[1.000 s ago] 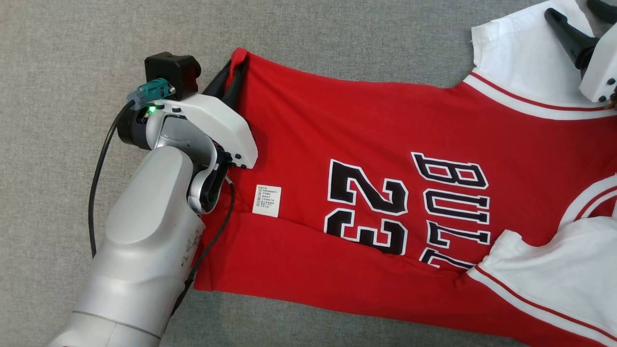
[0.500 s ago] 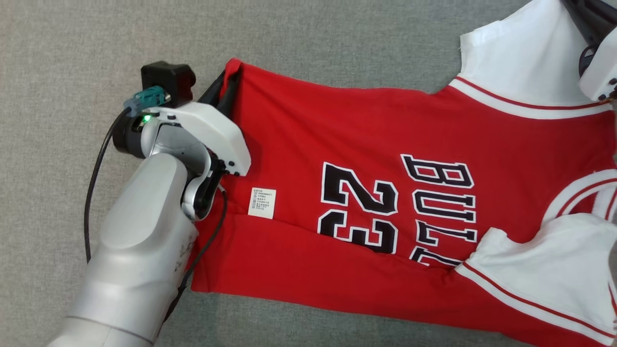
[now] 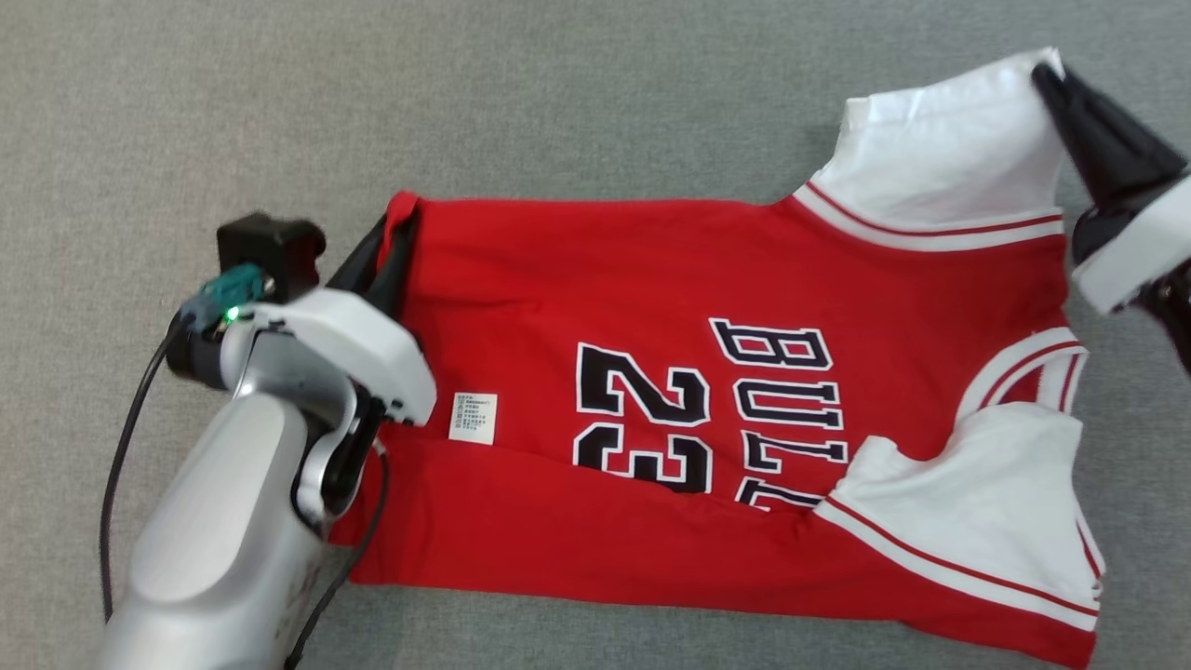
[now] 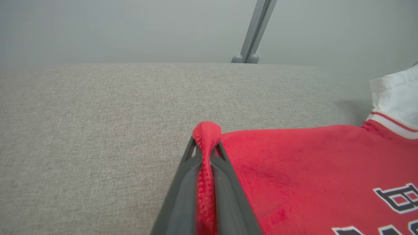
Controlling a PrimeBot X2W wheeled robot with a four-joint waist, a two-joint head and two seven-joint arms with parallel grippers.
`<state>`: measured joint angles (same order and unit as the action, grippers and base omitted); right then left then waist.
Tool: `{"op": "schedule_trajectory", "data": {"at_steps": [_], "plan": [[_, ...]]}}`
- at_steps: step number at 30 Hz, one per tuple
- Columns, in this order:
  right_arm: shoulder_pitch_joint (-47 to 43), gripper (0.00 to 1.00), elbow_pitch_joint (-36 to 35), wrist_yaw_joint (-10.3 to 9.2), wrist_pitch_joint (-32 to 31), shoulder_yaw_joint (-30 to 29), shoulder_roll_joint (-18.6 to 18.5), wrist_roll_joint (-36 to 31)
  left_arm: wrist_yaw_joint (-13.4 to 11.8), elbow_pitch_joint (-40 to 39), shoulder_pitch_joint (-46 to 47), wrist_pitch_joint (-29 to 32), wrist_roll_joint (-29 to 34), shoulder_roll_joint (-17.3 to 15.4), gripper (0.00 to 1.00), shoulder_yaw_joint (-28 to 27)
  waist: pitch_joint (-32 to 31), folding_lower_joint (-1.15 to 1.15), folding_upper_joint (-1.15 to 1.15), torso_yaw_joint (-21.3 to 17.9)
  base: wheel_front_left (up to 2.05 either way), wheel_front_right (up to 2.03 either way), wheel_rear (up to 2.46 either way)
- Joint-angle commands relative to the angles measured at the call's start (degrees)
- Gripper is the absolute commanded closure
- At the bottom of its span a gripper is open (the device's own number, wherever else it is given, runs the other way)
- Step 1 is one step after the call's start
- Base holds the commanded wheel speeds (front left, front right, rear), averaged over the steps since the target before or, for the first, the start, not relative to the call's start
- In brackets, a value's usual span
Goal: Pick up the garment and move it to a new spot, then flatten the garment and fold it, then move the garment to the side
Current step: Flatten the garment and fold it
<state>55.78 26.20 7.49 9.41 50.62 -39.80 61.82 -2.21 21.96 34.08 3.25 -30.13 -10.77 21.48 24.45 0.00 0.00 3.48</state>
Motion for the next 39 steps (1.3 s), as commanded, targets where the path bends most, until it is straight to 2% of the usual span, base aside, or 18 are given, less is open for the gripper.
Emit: {"op": "schedule_trajectory", "data": {"at_steps": [1, 9, 15, 18, 22, 31, 33, 34, 36, 38, 39], "plan": [[-2.5, 1.00, -1.7, 0.01, 1.6, 0.1, -0.3, 1.6, -0.7, -2.1, -2.2, 0.5, 0.2, -1.4, 1.00, -0.2, -1.7, 0.00, 0.00, -1.2, 0.00, 0.00, 0.00], [-16.5, 1.00, -11.8, 0.01, 5.5, -2.5, -1.4, 6.9, -5.1, -15.9, -15.2, 2.9, -1.0, -5.7, 1.00, -2.0, -5.9, 0.00, 0.00, -4.0, 0.00, 0.00, 0.00], [-28.3, 1.00, -17.5, 0.01, 5.8, -9.1, -0.7, 8.0, -7.2, -22.6, -22.8, 4.5, -2.3, -7.7, 1.00, -3.2, -7.4, 0.00, 0.00, -5.5, 0.00, 0.00, 0.00], [-34.6, 1.00, -20.2, 0.02, 5.9, -13.4, 0.6, 7.5, -7.8, -23.8, -25.0, 4.2, -3.1, -7.8, 1.00, -3.7, -7.8, 0.00, 0.00, -5.9, 0.00, 0.00, 0.00], [-41.5, 1.00, -22.8, 0.02, 5.9, -16.2, 2.5, 6.4, -8.0, -23.4, -26.8, 3.4, -3.7, -7.6, 1.00, -4.2, -8.1, 0.00, 0.00, -6.4, 0.00, 0.00, 0.00], [-51.1, 1.00, -21.7, 0.02, 5.9, -19.9, 7.4, 3.5, -7.2, -19.3, -29.0, 1.2, -5.8, -6.3, 1.00, -4.7, -8.2, 0.00, 0.00, -6.6, 0.00, 0.00, 0.00], [-51.9, 1.00, -20.8, 0.02, 5.9, -19.6, 8.3, 2.6, -6.9, -18.3, -29.2, 1.1, -6.3, -6.0, 0.54, -4.5, -8.3, 0.00, 0.00, -6.7, 0.00, 0.00, 0.00], [-52.1, 0.89, -20.2, 0.02, 5.9, -19.6, 8.7, 2.1, -6.9, -17.8, -29.3, 0.7, -6.3, -5.9, 0.00, -4.5, -8.3, 0.00, 0.00, -6.8, 0.00, 0.00, 0.00], [-52.6, 0.31, -18.9, 0.02, 5.9, -19.3, 9.5, 0.8, -6.8, -16.8, -29.8, 0.1, -5.9, -5.9, 0.00, -4.3, -8.5, 0.00, 0.00, -6.9, 0.00, 0.00, 0.00], [-52.8, 0.00, -18.2, 0.02, 5.8, -19.2, 10.3, -0.4, -6.9, -16.2, -30.4, -0.6, -5.8, -5.6, 0.00, -4.1, -8.7, 0.00, 0.00, -7.1, 0.00, 0.00, 0.00], [-52.8, 0.00, -18.2, 0.02, 5.8, -19.2, 10.3, -0.4, -6.9, -16.2, -30.4, -0.6, -5.8, -5.6, 0.00, -4.1, -8.7, 0.00, 0.00, -7.1, 0.00, 0.00, 0.00]]}}
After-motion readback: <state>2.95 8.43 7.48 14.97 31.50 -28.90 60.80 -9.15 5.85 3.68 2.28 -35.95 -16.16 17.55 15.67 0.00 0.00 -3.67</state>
